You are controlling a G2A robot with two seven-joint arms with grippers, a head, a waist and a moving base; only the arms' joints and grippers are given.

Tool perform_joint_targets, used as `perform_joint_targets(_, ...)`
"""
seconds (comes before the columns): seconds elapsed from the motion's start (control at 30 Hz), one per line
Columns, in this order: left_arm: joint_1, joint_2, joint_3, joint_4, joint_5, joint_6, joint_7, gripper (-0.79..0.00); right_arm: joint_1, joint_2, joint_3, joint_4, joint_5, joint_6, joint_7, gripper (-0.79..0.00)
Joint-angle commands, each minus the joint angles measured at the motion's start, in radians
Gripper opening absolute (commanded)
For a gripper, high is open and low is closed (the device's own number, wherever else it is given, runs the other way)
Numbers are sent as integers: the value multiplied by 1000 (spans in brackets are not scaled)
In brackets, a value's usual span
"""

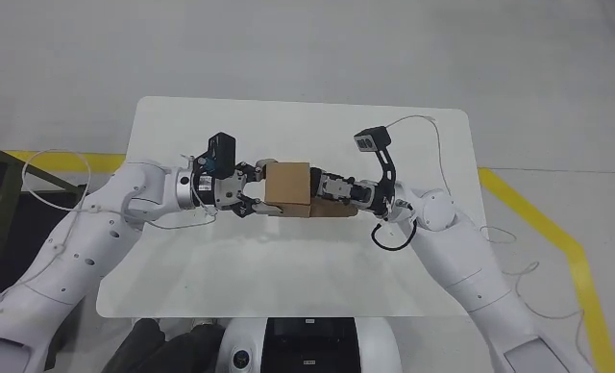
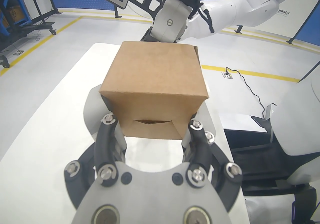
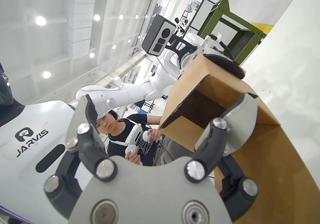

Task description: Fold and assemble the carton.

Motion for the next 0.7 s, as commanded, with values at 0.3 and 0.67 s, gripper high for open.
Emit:
perform_joint_targets(0.3,6,-2,-18,31,-4,0,1,-419,-65,26,142,-48,-24,-21,-95,0)
perform_joint_targets(0.67,33,5,-83,27,-22,0,35,-425,-164,59,288,-55,-82,163,-213,0)
